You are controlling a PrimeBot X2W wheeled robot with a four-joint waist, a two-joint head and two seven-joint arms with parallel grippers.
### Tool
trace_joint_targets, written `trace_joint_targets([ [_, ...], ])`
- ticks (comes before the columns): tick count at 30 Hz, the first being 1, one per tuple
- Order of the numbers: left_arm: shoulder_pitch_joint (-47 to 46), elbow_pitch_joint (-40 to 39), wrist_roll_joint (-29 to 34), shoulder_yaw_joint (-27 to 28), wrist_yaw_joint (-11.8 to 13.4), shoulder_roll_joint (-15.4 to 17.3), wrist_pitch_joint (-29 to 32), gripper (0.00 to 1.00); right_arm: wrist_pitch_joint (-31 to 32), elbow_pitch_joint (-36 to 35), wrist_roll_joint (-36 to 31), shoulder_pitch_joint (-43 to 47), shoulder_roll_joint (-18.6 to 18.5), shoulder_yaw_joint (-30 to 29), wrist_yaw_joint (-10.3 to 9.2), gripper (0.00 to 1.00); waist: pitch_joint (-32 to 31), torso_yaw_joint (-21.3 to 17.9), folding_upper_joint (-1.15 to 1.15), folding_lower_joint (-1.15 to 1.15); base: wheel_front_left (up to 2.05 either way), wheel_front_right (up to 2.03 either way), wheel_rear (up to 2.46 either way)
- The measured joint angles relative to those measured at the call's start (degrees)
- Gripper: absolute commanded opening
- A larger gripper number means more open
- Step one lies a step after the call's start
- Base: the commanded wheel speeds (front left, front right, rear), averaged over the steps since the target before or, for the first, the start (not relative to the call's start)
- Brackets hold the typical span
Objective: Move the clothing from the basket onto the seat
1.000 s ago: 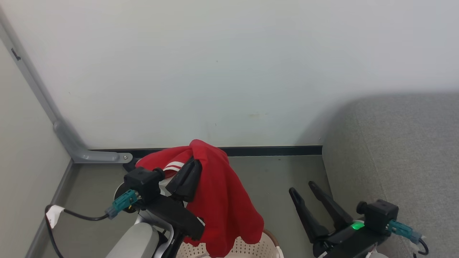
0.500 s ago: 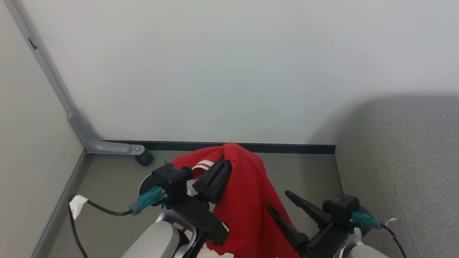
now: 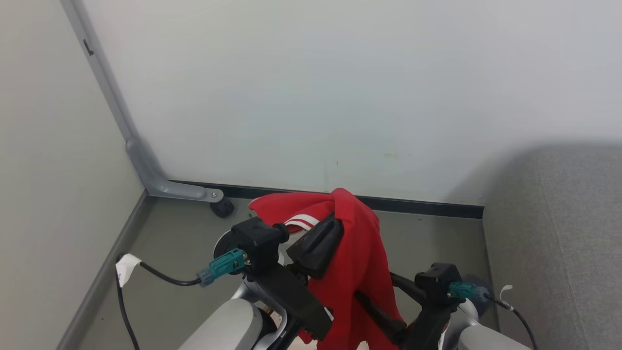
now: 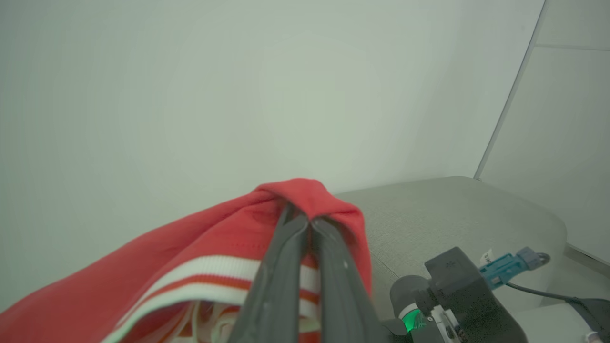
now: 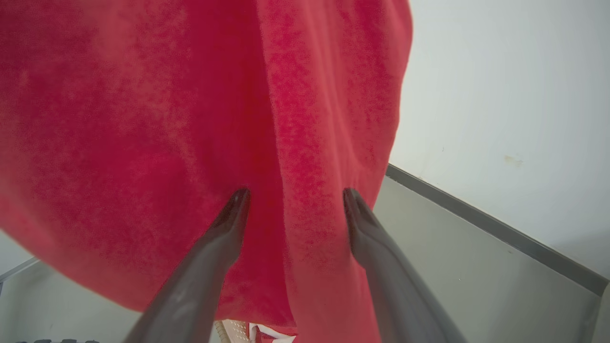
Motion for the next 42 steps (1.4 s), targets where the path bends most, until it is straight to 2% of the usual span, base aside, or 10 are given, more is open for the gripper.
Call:
trace_joint_targets([
  [13,0.01,-2.15,-0.37,-2.38,0.00,-0.09,1.94,0.00,-1.66,6.86,1.59,-5.74,3.43,4.79,0.00,1.00,0.55,3.50,0.00,0.00,0.00,0.00,0.00],
  [14,0.01,-2.27,-0.41,-2.35,0.00,-0.04,1.94,0.00,-1.78,7.33,1.68,-6.10,3.83,5.04,0.00,0.49,0.58,3.64,0.00,0.00,0.00,0.00,0.00],
  [15,0.01,-2.32,-0.42,-2.32,0.00,0.03,2.03,0.00,-2.18,7.70,2.02,-6.46,4.30,5.15,0.01,0.15,0.62,3.71,0.00,-0.01,0.00,0.00,0.00],
  [16,0.01,-2.31,-0.51,-2.31,0.00,0.10,2.19,0.00,-2.40,8.04,2.26,-6.81,4.67,5.19,0.01,0.00,0.65,3.75,0.00,0.00,0.00,0.00,0.00],
  [24,0.15,-0.92,-0.66,-0.49,0.52,2.41,2.43,0.00,-4.15,11.29,5.22,-7.79,5.45,4.60,0.01,0.00,0.67,3.19,0.00,-0.01,0.00,0.00,0.00],
  [32,3.33,-0.32,-0.75,0.92,1.52,4.79,2.32,0.00,-4.91,12.60,8.55,-7.32,5.23,0.14,0.00,0.00,0.28,1.26,0.00,-0.01,0.00,0.00,0.00],
  [42,5.45,-0.35,-0.75,0.43,2.04,5.09,2.16,0.00,-5.12,11.28,10.79,-5.44,4.49,-6.69,0.00,0.00,-0.19,-1.58,0.00,-0.01,0.00,0.00,0.00],
])
